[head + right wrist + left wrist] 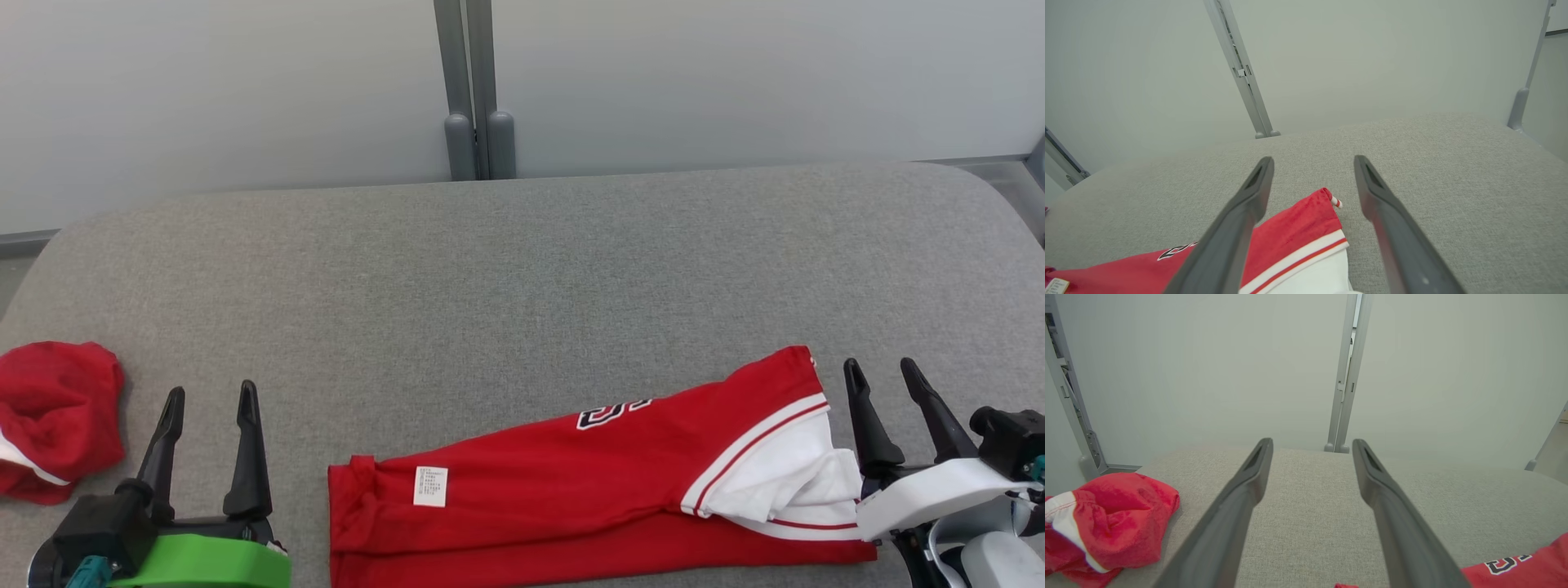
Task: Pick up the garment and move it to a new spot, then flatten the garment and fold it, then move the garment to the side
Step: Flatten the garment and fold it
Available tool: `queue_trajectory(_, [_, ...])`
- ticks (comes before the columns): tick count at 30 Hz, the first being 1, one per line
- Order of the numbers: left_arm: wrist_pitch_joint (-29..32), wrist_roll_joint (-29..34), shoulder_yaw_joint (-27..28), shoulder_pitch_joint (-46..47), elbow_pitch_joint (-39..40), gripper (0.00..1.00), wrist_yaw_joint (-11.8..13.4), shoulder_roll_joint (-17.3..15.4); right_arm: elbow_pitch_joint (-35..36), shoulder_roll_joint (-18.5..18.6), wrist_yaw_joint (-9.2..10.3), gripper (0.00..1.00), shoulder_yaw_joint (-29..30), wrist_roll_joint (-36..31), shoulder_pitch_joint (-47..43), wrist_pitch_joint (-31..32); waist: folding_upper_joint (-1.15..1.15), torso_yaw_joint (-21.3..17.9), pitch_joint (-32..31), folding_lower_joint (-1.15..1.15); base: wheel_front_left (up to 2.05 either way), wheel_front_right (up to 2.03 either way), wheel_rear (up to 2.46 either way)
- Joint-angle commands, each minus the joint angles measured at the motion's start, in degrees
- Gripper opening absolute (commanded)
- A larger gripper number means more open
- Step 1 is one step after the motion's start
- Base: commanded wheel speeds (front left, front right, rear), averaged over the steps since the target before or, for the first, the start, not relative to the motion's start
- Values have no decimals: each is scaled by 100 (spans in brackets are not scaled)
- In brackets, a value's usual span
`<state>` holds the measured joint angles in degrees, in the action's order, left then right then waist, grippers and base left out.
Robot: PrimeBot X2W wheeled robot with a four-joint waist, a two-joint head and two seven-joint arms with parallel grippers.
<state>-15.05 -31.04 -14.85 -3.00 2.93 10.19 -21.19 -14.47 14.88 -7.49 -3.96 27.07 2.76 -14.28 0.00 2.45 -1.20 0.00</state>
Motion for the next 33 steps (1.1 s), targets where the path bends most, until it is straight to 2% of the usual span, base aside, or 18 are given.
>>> queue_trajectory(1, [-12,121,83,-26,-11,100,-71,47,15,1,0,100,11,-70,22,18,0,-3,1,0,0,0,0])
queue_trajectory(10, [-14,416,275,21,-206,100,-431,385,-63,-11,0,100,111,-195,146,237,0,32,45,0,0,0,0])
queue_trajectory(15, [-15,520,333,52,-291,100,-557,532,-408,-37,0,100,192,-390,315,750,0,73,77,0,0,0,0])
queue_trajectory(20, [-15,611,383,161,-358,100,-687,653,-959,-110,0,100,284,-482,581,1665,0,176,217,0,0,0,0])
queue_trajectory(29, [-15,719,426,409,-515,100,-874,777,-1879,-261,0,100,521,-270,1074,3381,0,426,535,0,0,0,0])
queue_trajectory(33, [-14,762,435,491,-601,100,-941,843,-2118,-445,-7,100,332,-41,1050,4024,0,529,596,0,0,0,0])
